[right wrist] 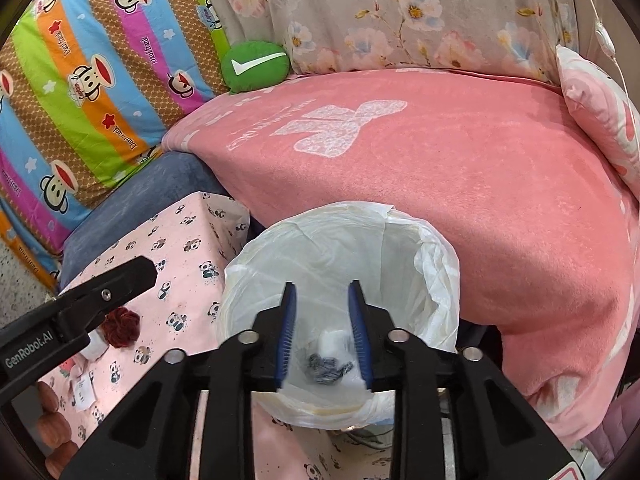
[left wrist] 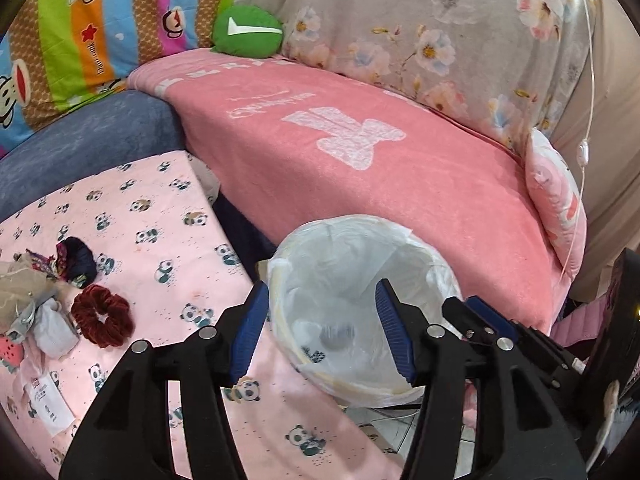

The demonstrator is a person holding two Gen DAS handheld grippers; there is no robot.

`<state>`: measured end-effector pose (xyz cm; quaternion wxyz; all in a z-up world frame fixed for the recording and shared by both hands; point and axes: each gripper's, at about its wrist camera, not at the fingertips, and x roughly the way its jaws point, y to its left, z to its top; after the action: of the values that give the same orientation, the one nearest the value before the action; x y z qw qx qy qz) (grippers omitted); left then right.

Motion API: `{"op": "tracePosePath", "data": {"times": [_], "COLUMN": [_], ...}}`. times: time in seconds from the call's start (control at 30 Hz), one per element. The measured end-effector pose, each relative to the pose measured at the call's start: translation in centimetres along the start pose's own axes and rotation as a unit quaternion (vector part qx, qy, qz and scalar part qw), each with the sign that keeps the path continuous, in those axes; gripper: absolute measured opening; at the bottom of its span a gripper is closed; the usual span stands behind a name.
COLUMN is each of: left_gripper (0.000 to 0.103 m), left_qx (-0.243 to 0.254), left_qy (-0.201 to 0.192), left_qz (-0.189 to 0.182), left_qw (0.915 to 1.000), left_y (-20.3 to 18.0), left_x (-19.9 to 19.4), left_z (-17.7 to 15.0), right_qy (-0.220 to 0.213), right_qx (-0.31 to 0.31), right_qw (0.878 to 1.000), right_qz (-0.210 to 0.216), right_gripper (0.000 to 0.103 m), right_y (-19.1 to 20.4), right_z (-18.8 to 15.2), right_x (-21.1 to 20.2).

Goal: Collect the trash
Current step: 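Carry the scarf and sock over the white bin and open both grippers, then move both grippers back toward the pile of items on the table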

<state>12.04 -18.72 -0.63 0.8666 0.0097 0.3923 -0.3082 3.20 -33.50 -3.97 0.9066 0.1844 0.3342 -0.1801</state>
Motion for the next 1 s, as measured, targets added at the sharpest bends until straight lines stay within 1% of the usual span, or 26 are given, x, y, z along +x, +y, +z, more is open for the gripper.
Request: {"op": "tracePosePath", "data": {"times": [0.17, 0.27, 0.37, 0.43, 0.57, 0.67, 1.0], "left_gripper": [0.053, 0.054, 0.059, 0.060, 0.065, 0.065, 0.065], "left_qx": [-0.018, -0.030, -0.046, -0.054, -0.073, -0.089, -0.133], "left_qy": [0.006, 0.009, 0.009, 0.008, 0.007, 0.005, -0.003], "left_qz": [0.020, 0.031, 0.044, 0.054, 0.077, 0.089, 0.125], "left_qw": [0.9996, 0.9990, 0.9979, 0.9971, 0.9944, 0.9921, 0.9832], "left_y": [2.2, 3.3, 4.7, 5.6, 7.8, 9.5, 14.7], "left_x": [-0.7, -1.3, -2.3, -3.0, -4.5, -5.6, -9.0], "left_z": [-1.3, -2.3, -3.4, -4.1, -5.3, -6.1, -8.5], "right_qy": [0.003, 0.006, 0.010, 0.013, 0.016, 0.018, 0.028], "right_qx": [-0.005, -0.013, -0.023, -0.032, -0.046, -0.059, -0.096], "right_qw": [1.000, 1.000, 1.000, 0.999, 0.999, 0.998, 0.994], "right_qz": [0.002, 0.005, 0.010, 0.014, 0.022, 0.030, 0.053], "right_gripper": [0.047, 0.052, 0.054, 0.055, 0.061, 0.064, 0.065], "right_y": [1.2, 2.2, 3.3, 4.3, 6.2, 7.8, 12.3], "right_z": [-0.8, -1.5, -2.3, -2.8, -3.7, -4.5, -6.4], "right_x": [-0.6, -1.2, -1.6, -1.9, -2.5, -3.0, -3.9]}}
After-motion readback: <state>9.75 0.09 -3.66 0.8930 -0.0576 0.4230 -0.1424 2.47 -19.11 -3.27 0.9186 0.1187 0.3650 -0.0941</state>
